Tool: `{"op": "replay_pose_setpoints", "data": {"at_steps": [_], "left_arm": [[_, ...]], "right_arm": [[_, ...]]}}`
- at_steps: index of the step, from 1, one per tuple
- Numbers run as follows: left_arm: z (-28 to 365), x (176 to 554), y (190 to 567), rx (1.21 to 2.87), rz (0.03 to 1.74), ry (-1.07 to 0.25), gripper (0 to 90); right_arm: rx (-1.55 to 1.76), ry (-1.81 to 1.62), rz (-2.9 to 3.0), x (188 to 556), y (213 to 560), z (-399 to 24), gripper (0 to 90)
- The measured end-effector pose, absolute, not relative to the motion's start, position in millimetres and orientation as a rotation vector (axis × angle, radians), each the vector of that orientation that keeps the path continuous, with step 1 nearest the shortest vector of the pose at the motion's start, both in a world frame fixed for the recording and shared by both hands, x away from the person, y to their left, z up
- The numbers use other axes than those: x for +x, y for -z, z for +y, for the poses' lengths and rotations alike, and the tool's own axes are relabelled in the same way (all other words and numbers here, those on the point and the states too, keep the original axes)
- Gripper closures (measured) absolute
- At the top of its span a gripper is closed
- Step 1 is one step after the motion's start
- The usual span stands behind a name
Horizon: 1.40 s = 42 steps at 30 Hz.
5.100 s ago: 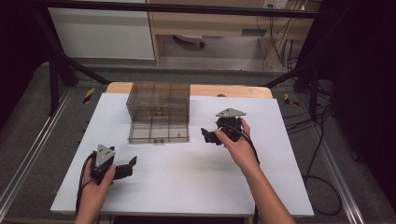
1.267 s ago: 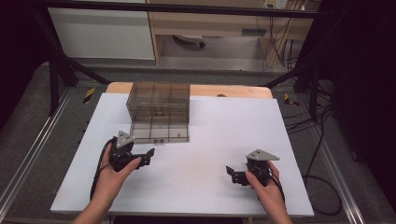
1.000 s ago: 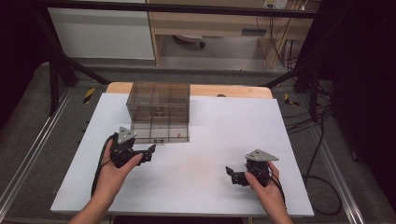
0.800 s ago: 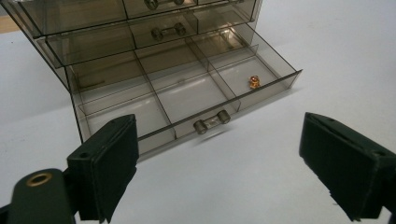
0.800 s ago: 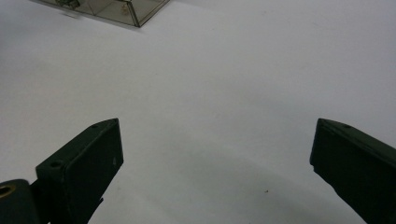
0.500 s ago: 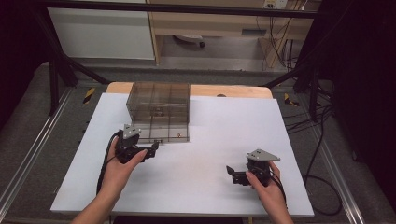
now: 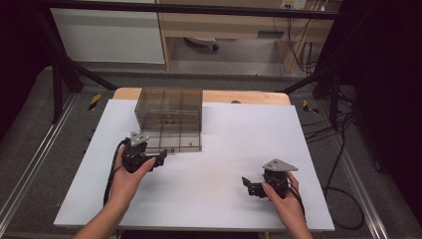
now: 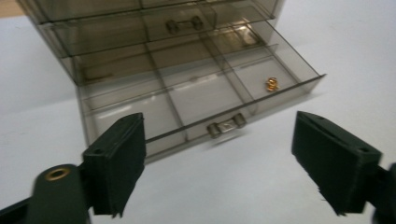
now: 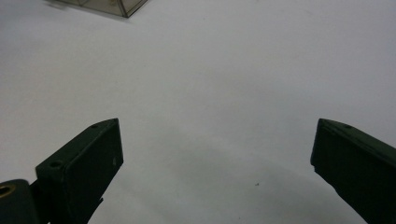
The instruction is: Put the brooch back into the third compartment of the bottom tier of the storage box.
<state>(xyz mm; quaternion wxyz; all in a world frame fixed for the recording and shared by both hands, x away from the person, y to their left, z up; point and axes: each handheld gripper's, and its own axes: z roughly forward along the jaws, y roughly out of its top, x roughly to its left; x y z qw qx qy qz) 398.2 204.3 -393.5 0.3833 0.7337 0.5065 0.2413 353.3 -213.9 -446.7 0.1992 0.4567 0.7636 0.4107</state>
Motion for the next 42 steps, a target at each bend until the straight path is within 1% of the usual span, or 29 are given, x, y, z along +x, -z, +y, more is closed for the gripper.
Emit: {"op": "replay_pose_setpoints", "data": {"at_steps": [3, 6, 10, 15, 19, 21, 27, 34, 42], "left_arm": [[205, 399, 395, 1.854, 1.299, -0.61, 26.1], [205, 398, 400, 1.874, 1.286, -0.604, 34.1], [205, 396, 406, 1.878, 1.281, -0.579, 48.6], [207, 396, 409, 1.884, 1.275, -0.582, 62.7], [206, 396, 412, 1.921, 1.259, -0.579, 71.2], [206, 396, 413, 1.923, 1.256, -0.553, 77.3], [205, 396, 416, 1.94, 1.253, -0.557, 89.1], [213, 400, 427, 1.959, 1.312, -0.59, 90.0], [220, 417, 441, 1.966, 1.374, -0.597, 90.0]], "right_arm": [[1.295, -1.151, 2.127, 354, 447, -216, 2.9], [1.296, -1.147, 2.133, 355, 448, -216, 2.9], [1.275, -1.159, 2.139, 356, 448, -215, 3.0], [1.26, -1.168, 2.153, 355, 447, -212, 2.9], [1.251, -1.17, 2.161, 354, 446, -211, 2.9], [1.251, -1.169, 2.161, 354, 446, -210, 2.9], [1.268, -1.169, 2.151, 354, 447, -212, 3.0], [1.26, -1.163, 2.156, 355, 447, -211, 3.0], [1.26, -1.164, 2.163, 355, 447, -211, 3.0]]}}
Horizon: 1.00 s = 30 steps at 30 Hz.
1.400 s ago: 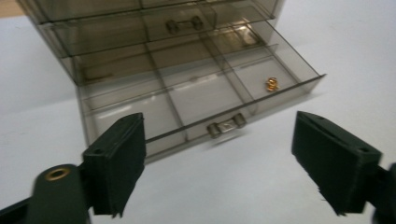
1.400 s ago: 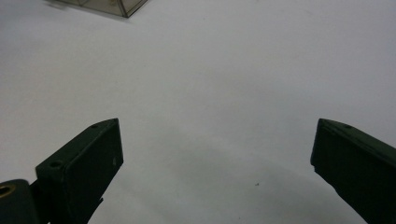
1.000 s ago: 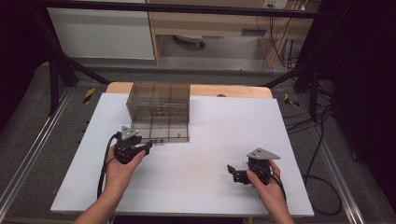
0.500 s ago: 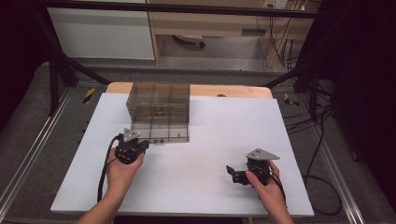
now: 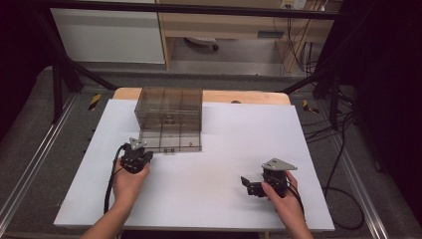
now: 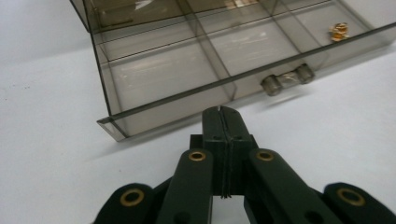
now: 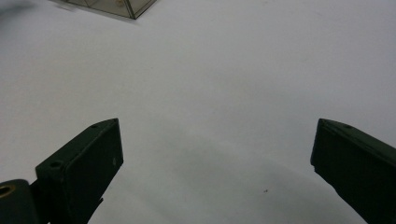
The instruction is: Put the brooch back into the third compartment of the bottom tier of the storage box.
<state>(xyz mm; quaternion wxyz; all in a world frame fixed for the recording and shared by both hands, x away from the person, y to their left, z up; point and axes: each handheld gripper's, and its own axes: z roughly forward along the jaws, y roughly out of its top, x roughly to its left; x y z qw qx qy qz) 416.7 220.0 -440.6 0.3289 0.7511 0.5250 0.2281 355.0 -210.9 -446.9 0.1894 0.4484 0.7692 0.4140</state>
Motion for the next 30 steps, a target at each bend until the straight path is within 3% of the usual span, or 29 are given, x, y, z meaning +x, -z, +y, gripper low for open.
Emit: {"op": "replay_pose_setpoints", "data": {"at_steps": [30], "left_arm": [[208, 435, 450, 1.966, 1.384, -0.568, 90.0]], "right_arm": [[1.27, -1.168, 2.18, 355, 448, -210, 3.0]]}}
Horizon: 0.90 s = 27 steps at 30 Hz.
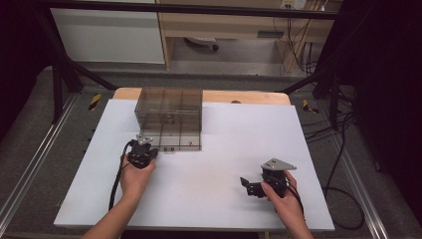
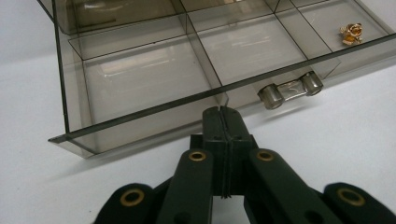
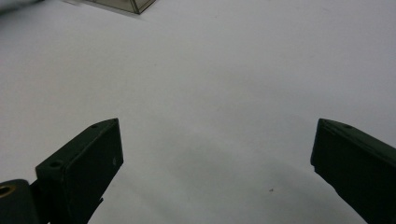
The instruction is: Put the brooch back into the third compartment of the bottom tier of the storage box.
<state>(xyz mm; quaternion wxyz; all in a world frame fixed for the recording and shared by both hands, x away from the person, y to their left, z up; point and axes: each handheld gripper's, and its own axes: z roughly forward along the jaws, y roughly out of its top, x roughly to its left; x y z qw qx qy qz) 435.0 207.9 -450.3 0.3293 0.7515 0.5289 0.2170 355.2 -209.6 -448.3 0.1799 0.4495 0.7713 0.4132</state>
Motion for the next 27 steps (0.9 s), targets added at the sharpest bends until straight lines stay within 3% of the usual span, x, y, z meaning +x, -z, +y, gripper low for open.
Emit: {"op": "replay_pose_setpoints", "data": {"at_steps": [27], "left_arm": [[202, 448, 446, 1.994, 1.387, -0.571, 90.0]], "right_arm": [[1.26, -1.176, 2.184, 357, 448, -209, 3.3]]}}
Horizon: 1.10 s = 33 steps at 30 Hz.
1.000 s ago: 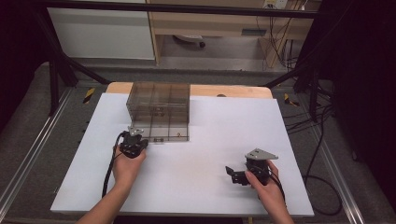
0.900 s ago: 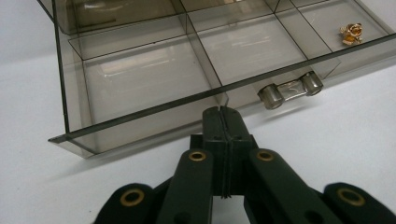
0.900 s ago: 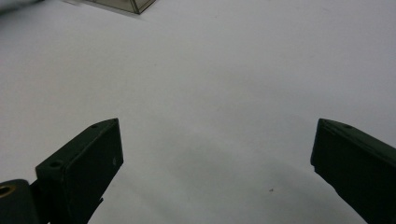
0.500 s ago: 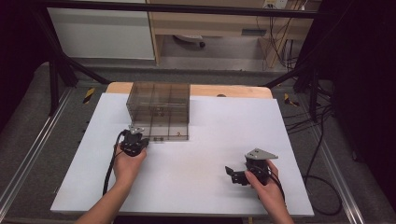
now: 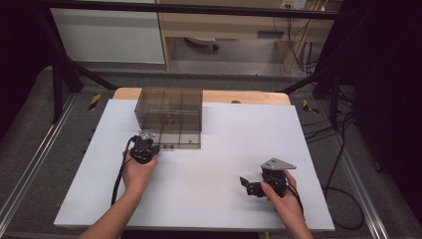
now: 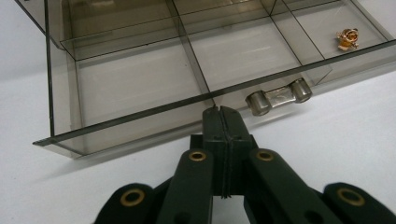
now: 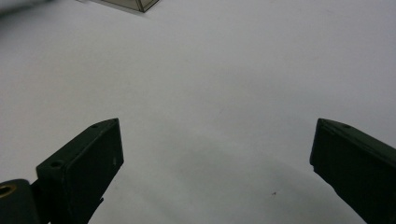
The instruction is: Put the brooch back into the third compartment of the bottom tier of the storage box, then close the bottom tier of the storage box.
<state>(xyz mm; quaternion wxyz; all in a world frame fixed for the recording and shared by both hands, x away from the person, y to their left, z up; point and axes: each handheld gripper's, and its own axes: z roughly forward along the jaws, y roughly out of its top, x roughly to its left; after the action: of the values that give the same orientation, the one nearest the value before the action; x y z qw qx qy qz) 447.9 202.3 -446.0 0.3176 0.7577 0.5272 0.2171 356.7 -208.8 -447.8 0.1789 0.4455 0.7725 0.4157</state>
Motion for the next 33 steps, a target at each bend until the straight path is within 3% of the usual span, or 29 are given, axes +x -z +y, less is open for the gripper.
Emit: {"op": "replay_pose_setpoints", "data": {"at_steps": [33], "left_arm": [[200.5, 450.8, 442.0, 2.008, 1.373, -0.563, 90.0]], "right_arm": [[1.258, -1.16, 2.186, 356.0, 448.7, -209.6, 3.2]]}}
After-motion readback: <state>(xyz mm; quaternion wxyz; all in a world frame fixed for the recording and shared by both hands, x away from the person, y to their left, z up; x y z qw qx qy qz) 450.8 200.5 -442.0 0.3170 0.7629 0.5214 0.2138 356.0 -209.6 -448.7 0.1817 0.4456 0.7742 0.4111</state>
